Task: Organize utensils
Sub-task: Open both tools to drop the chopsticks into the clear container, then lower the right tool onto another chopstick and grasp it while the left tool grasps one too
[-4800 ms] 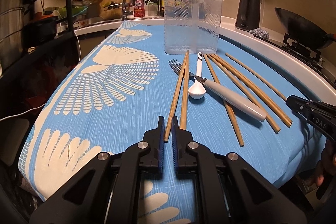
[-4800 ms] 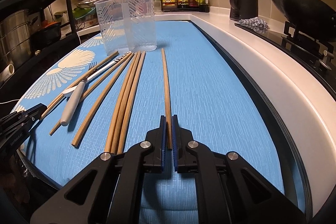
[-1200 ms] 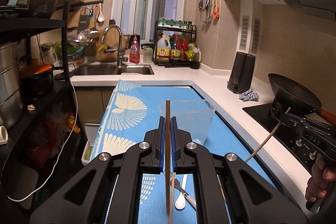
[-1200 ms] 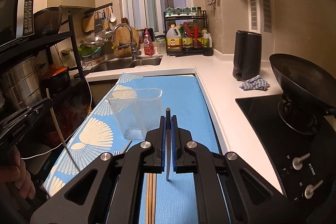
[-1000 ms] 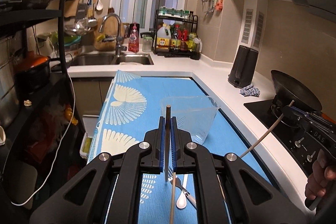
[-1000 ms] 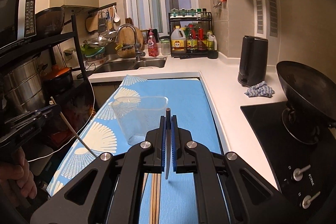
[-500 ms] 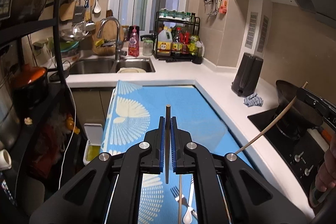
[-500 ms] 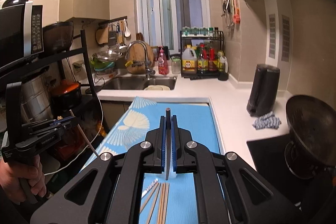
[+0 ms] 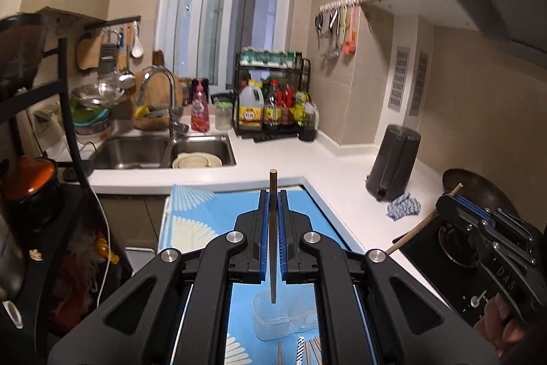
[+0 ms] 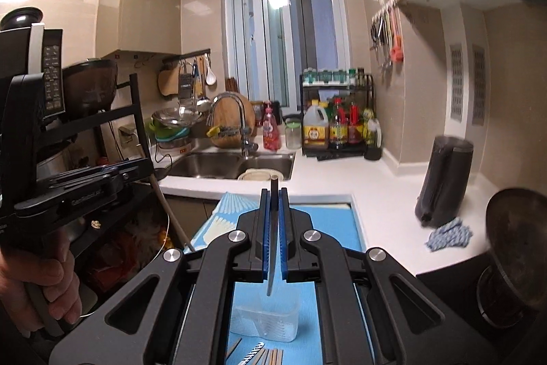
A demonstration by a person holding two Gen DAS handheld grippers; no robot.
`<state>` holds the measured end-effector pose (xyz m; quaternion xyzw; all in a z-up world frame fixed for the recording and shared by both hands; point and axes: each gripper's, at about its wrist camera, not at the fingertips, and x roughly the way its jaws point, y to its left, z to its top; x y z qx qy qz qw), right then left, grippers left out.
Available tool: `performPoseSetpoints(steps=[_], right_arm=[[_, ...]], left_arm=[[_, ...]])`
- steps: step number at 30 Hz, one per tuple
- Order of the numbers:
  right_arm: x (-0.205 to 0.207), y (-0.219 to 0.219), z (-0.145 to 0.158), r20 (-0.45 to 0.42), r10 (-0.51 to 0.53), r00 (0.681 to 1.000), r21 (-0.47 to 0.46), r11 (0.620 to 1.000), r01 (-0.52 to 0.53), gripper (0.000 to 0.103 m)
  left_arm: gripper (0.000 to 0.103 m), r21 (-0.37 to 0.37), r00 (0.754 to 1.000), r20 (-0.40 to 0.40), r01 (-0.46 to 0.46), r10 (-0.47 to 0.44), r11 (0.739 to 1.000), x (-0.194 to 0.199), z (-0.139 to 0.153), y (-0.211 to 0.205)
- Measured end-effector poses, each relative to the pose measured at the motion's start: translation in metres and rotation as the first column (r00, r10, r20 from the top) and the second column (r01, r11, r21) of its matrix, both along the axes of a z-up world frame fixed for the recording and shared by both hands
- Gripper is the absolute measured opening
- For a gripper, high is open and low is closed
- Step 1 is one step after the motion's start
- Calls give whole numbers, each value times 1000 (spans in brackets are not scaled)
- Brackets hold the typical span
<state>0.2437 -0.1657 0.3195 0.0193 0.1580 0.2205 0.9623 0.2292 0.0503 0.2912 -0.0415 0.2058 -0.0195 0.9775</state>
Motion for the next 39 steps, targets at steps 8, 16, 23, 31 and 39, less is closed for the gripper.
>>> performPoseSetpoints(steps=[8,16,23,31,39], right_arm=[[39,-5,-72,-163,-9,987,47,999,17,5],[32,-14,-103,-237,-28,971,24,999,35,35],[-14,-30,-112,-188,-60,980,-1,998,61,38],[-83,-46,-154,-138,-119,983,-60,992,111,38],[-137,-56,-217,-125,-151,981,-117,984,137,13]], left_arm=[[5,-125,989,-120,72,-87,990,38,-88,13],[34,-177,994,-104,25,-44,984,14,-97,37],[34,-121,999,-39,-12,7,993,-38,-89,43],[33,-29,998,-52,-24,23,999,-95,-134,33],[13,-49,991,-129,30,-36,998,-145,-207,12]])
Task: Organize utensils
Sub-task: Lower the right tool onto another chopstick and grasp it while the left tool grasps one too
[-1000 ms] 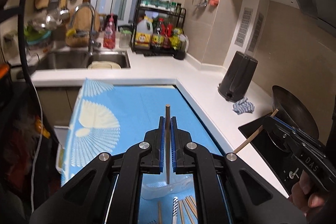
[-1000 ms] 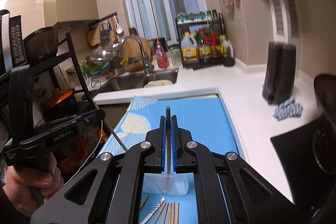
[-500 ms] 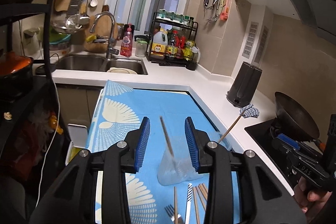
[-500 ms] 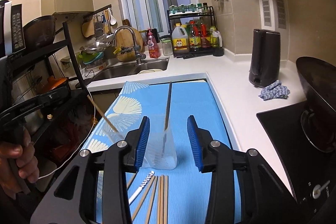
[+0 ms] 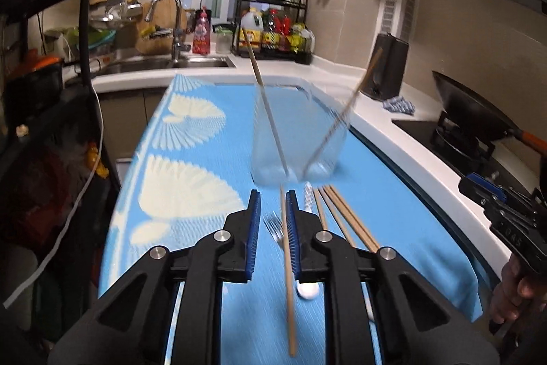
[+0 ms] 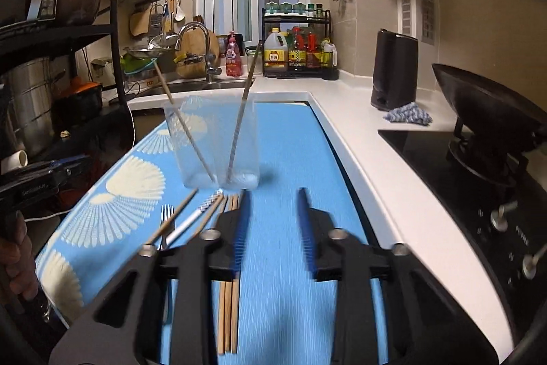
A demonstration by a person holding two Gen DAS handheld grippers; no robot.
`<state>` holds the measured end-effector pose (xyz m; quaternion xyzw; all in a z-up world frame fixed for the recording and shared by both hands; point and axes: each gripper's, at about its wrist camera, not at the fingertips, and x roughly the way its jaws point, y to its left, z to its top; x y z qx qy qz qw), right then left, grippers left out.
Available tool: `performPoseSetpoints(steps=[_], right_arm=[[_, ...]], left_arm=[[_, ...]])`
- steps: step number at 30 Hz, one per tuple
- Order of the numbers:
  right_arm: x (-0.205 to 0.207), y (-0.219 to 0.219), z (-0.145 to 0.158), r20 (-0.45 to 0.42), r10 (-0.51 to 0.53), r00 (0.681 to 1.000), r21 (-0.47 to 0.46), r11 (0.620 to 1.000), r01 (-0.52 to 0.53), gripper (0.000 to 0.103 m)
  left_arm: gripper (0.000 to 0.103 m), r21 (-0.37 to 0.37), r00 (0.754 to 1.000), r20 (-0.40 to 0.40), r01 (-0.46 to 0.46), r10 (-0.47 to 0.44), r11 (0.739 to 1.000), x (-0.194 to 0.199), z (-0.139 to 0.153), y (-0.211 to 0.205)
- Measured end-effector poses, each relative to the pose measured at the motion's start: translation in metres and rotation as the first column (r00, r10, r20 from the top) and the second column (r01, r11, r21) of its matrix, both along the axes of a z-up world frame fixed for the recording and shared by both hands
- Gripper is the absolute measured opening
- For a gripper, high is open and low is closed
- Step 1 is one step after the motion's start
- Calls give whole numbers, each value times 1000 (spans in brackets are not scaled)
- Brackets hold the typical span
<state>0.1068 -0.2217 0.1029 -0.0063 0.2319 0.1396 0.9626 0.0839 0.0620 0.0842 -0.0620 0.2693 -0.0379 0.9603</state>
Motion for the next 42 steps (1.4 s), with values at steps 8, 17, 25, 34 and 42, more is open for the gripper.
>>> performPoseSetpoints(steps=[8,17,25,34,42], right_arm=[[-14,12,-68,-152,72,986,7,997,-72,12],[-15,16,-97,-228,78,971,-4,997,-81,12],[-18,16,-97,-229,95,969,9,995,-95,12],[-17,25,-101,-239,113,965,-26,992,-122,16],[-18,23,-101,-227,90,970,-51,993,-104,7]], left_arm=[[13,-45,998,-47,-34,32,998,-43,-62,-19],[13,-18,997,-70,-10,8,1000,-48,-84,-32],[13,-20,996,-82,-43,41,999,-45,-91,-32],[13,17,992,-114,-49,50,999,-41,-98,-39],[10,68,994,-97,-51,58,996,-42,-100,-48]])
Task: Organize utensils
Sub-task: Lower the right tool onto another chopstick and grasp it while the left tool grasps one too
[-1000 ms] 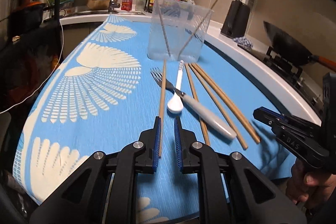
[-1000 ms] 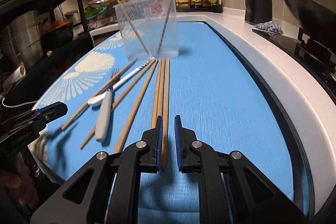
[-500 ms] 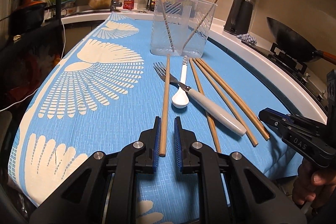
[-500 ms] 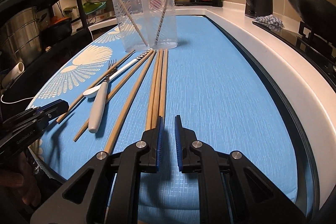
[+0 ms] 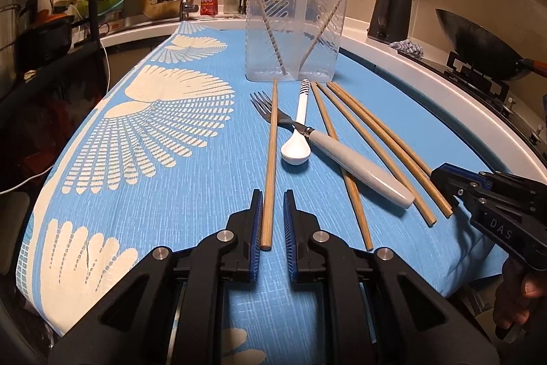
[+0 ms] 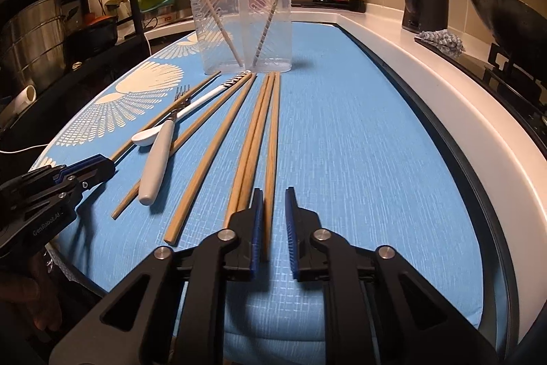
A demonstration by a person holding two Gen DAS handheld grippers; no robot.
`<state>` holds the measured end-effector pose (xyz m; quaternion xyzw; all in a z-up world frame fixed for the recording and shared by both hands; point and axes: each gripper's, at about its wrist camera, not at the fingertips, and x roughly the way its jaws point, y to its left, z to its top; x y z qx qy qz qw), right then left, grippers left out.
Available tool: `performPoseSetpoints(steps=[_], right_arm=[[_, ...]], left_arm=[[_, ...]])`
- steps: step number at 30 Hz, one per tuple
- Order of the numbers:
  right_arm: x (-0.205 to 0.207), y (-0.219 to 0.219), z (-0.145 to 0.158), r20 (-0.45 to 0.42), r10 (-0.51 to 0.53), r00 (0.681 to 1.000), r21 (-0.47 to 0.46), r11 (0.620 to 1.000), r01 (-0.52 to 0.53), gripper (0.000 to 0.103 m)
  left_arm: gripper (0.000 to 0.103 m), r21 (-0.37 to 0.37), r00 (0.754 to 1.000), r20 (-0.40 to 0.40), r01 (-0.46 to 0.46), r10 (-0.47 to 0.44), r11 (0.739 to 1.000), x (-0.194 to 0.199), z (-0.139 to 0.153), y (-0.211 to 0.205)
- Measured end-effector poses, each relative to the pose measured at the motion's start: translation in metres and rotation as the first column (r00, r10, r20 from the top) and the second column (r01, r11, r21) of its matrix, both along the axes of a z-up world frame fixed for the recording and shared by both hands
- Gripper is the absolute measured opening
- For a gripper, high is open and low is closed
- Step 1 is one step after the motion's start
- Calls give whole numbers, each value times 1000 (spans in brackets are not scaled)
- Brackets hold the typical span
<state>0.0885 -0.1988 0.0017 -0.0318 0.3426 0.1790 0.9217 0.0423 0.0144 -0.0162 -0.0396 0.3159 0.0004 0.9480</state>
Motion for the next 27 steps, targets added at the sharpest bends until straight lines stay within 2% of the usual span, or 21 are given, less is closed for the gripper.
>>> performPoseSetpoints(steps=[1,12,18,27], right_arm=[[-1,-1,0,1,-4,1000,-2,1000,4,5],[-4,-23,-1,21,-87,996,-10,996,87,7],[-7,-25,-2,27,-88,996,-5,996,88,7],[-7,-26,-1,31,-90,995,0,996,90,6]], left_arm=[[6,4,1000,-1,0,0,1000,0,0,-1],[6,58,992,18,-123,122,991,-18,1,4],[7,25,991,22,-133,133,991,-14,0,9],[7,38,991,39,-130,129,991,-7,-2,7]])
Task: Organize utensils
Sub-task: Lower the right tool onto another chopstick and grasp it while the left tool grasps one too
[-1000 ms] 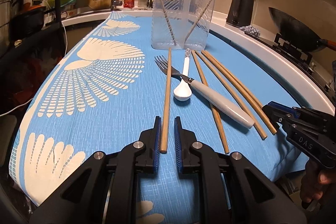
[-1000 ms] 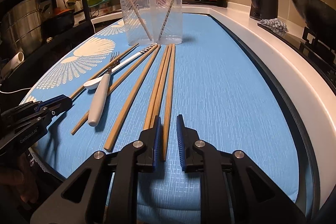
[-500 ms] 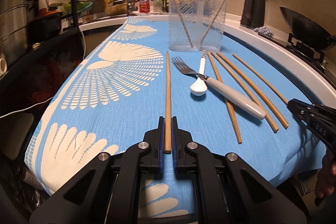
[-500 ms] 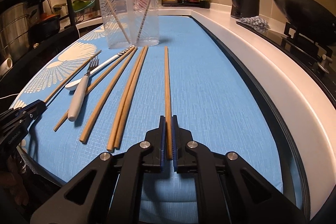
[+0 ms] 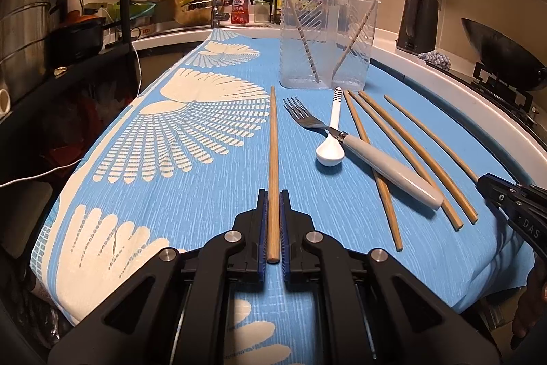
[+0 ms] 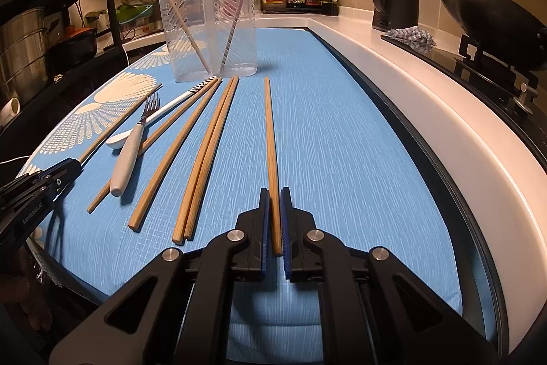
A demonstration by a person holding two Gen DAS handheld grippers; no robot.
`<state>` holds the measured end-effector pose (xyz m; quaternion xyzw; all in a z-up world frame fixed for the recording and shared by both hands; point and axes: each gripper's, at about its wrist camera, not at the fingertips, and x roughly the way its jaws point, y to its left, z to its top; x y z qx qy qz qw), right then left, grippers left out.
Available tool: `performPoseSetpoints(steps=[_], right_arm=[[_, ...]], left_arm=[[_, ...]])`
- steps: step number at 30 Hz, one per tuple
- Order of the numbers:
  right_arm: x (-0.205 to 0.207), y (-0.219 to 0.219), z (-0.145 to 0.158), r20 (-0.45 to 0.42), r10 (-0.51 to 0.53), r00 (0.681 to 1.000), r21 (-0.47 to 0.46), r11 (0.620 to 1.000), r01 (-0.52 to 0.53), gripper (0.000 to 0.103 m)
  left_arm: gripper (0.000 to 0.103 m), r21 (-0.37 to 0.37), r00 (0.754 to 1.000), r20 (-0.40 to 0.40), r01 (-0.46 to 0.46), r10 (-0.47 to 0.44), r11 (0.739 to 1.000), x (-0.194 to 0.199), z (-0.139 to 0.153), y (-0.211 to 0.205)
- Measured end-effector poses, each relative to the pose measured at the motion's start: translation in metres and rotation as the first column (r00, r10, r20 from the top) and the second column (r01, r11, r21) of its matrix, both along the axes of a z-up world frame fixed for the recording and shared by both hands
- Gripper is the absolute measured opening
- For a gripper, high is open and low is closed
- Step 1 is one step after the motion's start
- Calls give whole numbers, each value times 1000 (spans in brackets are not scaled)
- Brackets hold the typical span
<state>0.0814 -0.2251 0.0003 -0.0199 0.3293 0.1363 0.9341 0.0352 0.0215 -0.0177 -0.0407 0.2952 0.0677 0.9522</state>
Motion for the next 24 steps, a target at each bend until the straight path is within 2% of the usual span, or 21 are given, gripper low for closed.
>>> performPoseSetpoints(steps=[24], right_arm=[[1,-1,0,0,-6,1000,8,1000,6,6]], left_arm=[[7,-4,1000,-1,-20,20,1000,-1,0,4]])
